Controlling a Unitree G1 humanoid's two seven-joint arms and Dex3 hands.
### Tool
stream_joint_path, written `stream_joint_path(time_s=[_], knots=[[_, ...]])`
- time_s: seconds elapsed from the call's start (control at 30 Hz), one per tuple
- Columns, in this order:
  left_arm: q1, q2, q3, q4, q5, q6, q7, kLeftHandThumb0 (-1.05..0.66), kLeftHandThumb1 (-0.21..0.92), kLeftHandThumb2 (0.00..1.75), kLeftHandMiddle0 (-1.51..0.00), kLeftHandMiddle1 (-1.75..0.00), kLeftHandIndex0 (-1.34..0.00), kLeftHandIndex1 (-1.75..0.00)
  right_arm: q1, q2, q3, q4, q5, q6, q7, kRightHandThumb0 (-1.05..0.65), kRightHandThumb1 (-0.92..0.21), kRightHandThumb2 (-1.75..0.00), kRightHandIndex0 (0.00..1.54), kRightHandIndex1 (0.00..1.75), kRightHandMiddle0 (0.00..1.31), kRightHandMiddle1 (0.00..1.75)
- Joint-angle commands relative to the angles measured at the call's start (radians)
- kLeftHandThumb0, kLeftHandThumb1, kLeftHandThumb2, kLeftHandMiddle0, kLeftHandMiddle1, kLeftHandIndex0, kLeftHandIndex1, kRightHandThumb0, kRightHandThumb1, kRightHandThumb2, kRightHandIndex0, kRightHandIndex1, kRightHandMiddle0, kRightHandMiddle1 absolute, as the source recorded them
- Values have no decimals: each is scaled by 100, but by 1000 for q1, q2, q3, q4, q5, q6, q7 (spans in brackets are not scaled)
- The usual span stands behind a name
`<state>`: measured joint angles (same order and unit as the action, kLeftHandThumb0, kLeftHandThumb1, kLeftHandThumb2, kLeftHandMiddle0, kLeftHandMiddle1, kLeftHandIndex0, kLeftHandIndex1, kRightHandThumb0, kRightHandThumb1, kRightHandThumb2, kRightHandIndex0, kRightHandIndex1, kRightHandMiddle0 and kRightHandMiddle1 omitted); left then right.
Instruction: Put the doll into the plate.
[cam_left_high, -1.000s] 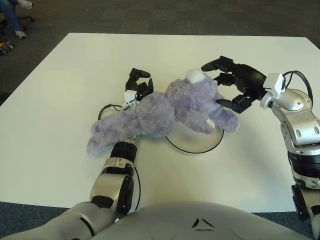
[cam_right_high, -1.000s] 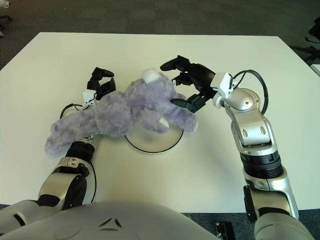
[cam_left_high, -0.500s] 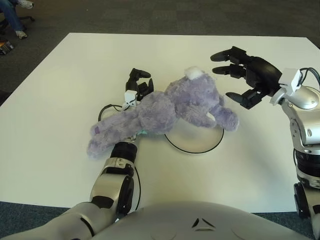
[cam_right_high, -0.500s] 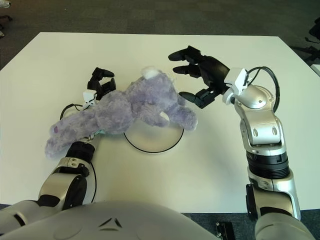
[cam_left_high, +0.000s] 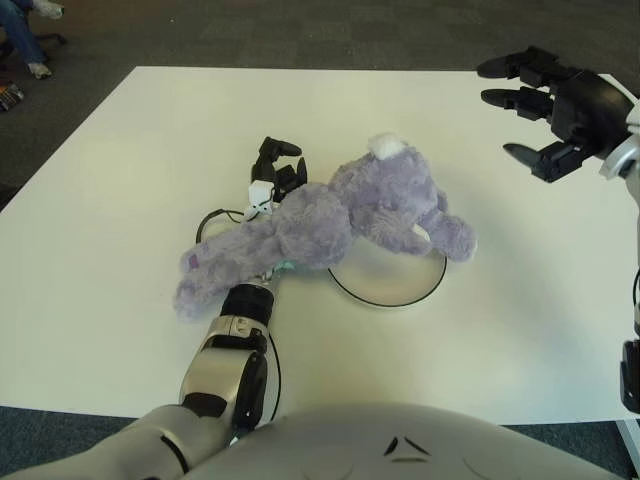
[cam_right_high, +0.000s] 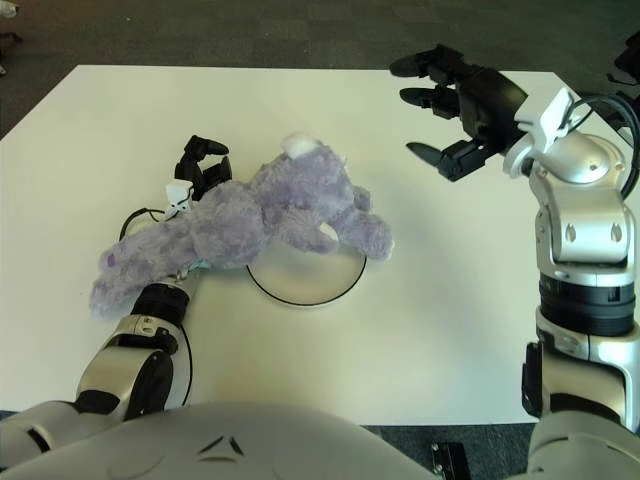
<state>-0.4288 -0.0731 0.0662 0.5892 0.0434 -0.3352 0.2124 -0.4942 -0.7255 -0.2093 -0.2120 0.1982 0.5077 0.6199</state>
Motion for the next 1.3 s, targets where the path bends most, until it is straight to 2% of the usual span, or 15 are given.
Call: stream_joint_path(time_s=[0.0, 0.07, 0.2, 0.23, 0.3, 0.33, 0.37, 0.4, 0.43, 0.47, 0.57, 0.67, 1.27], knots=[[20, 2, 4, 2, -6, 20, -3, -41, 55, 102, -110, -175, -43, -175, -71, -7, -41, 93, 55, 52, 7, -2, -20, -121, 22, 11, 0, 74], [23, 2, 4, -5, -7, 22, -4, -41, 55, 102, -110, -175, -43, -175, -101, -10, -51, 170, 72, 44, 22, 1, -20, -123, 27, 14, 0, 81], [27, 2, 0, -11, 1, 17, 1, -41, 55, 102, -110, -175, -43, -175, -107, 8, -71, 160, 105, 83, -3, 5, -19, -127, 29, 23, 0, 90], [27, 3, 0, -13, 3, 18, 2, -41, 55, 102, -110, -175, -43, -175, -99, -21, -50, 115, 80, 122, -15, 5, -18, -127, 29, 25, 0, 90], [27, 4, 0, -15, 4, 21, 3, -41, 55, 102, -109, -175, -43, -175, -87, -63, -20, 49, 46, 178, -31, -5, -29, -125, 36, 77, 0, 99], [28, 4, 0, -15, 4, 22, 3, -41, 55, 102, -109, -175, -43, -175, -84, -74, -12, 29, 36, 197, -36, -5, -29, -125, 36, 77, 0, 99], [28, 4, -1, -16, 5, 22, 2, -41, 55, 102, -109, -175, -43, -175, -83, -78, -9, 22, 35, 206, -39, 9, -46, -102, 39, 106, 0, 103], [28, 4, -1, -16, 6, 21, 2, -41, 55, 102, -109, -175, -43, -175, -83, -80, -8, 16, 34, 215, -41, 19, -60, -81, 40, 122, 0, 105], [29, 5, -2, -16, 6, 20, 1, -41, 55, 102, -109, -175, -43, -175, -83, -80, -8, 12, 35, 221, -43, 22, -65, -74, 41, 128, 0, 105], [29, 5, -3, -16, 7, 19, 0, -41, 55, 102, -109, -175, -43, -175, -83, -81, -7, 9, 35, 226, -45, 28, -76, -56, 42, 139, 0, 107], [28, 9, -2, -13, 3, 14, -9, -41, 55, 102, -109, -175, -43, -175, -85, -81, -2, 3, 37, 236, -52, 33, -84, -44, 43, 147, 0, 107], [27, 10, -1, -12, 0, 17, -12, -41, 55, 102, -109, -175, -43, -175, -86, -80, 2, 0, 39, 241, -57, 34, -86, -40, 43, 150, 0, 108], [35, 7, 1, -45, 2, 53, -4, -41, 56, 101, -108, -175, -42, -175, -91, -78, 12, -5, 43, 249, -69, 35, -89, -36, 43, 150, 0, 108]])
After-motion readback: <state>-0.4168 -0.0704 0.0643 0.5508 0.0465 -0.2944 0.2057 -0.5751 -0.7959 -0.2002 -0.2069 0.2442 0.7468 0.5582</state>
